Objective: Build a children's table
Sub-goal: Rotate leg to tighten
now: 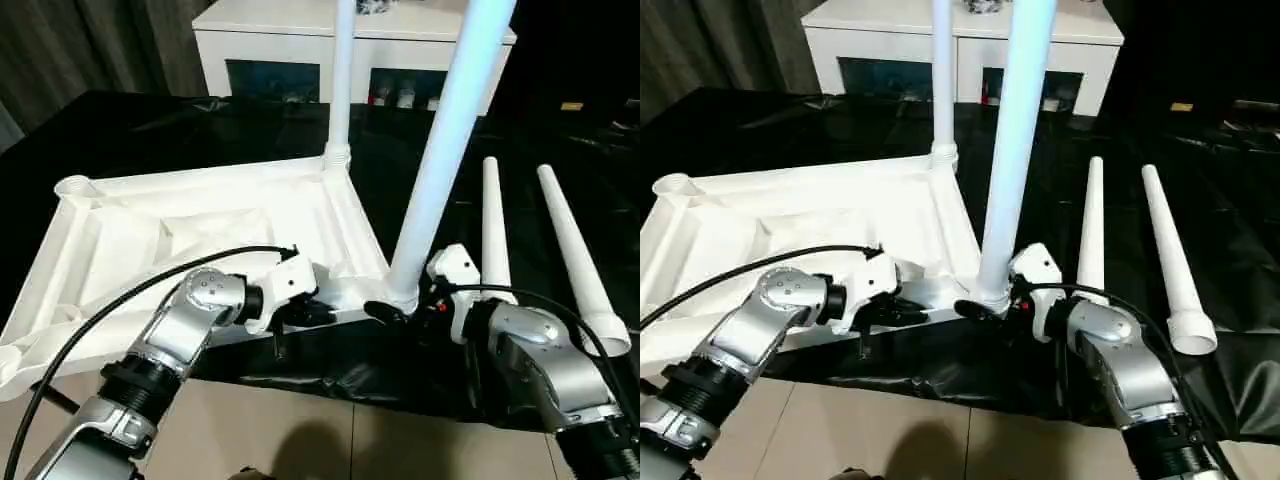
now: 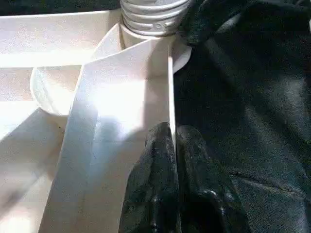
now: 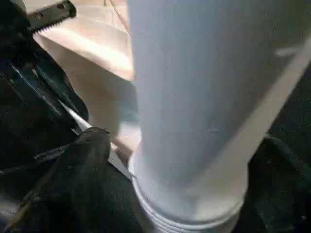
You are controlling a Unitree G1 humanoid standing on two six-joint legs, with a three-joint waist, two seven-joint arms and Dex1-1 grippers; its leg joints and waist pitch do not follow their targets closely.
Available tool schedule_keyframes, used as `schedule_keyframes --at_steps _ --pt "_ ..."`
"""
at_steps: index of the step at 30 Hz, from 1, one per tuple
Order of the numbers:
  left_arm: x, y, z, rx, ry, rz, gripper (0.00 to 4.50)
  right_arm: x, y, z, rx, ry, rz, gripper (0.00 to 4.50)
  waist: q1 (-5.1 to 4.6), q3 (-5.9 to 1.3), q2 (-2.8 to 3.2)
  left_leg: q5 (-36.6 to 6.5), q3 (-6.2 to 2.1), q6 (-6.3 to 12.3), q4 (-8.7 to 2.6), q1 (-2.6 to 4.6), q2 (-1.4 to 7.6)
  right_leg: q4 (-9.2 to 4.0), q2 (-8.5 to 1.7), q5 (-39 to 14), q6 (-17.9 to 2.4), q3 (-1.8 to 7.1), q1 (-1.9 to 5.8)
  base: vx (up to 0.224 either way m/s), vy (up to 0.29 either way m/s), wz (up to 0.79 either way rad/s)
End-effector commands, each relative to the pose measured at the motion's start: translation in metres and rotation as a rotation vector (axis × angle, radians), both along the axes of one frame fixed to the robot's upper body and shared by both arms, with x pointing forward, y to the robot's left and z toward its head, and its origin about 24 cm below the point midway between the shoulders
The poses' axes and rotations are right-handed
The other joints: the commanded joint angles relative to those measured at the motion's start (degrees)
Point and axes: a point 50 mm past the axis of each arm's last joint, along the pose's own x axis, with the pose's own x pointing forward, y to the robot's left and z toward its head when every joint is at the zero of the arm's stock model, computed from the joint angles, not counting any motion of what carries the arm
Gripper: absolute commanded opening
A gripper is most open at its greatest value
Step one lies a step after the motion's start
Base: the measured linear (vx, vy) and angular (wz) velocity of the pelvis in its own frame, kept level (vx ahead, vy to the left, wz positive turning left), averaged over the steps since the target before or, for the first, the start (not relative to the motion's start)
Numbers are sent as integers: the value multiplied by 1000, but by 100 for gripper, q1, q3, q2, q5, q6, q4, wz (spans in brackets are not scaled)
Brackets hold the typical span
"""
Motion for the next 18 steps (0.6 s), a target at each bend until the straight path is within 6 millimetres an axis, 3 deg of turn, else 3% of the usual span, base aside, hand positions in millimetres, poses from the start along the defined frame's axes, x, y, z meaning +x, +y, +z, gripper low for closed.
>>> schedule_keyframes --at_steps 1,8,13,18 --pt "1 -2 8 -11 -30 -18 0 0 1 0 -20 7 18 381 4 -363 -36 -1556 -57 167 -444 131 202 -391 -234 -706 -1341 223 253 0 0 0" --pt "2 -1 8 -5 -26 -16 0 1 0 -1 -20 14 6 332 10 -350 -29 -1688 -57 141 -452 147 206 -412 -233 -941 -1319 222 241 0 0 0" --pt "1 0 7 0 -17 -19 0 -1 0 -4 -18 29 11 285 11 -358 -29 -1640 -59 130 -449 146 206 -401 -230 -836 -1328 222 246 0 0 0" --pt "1 1 2 21 -5 -2 0 2 -3 -14 -27 53 -65 275 -2 -346 -21 -1684 -59 130 -455 141 202 -406 -229 -878 -1350 219 243 0 0 0"
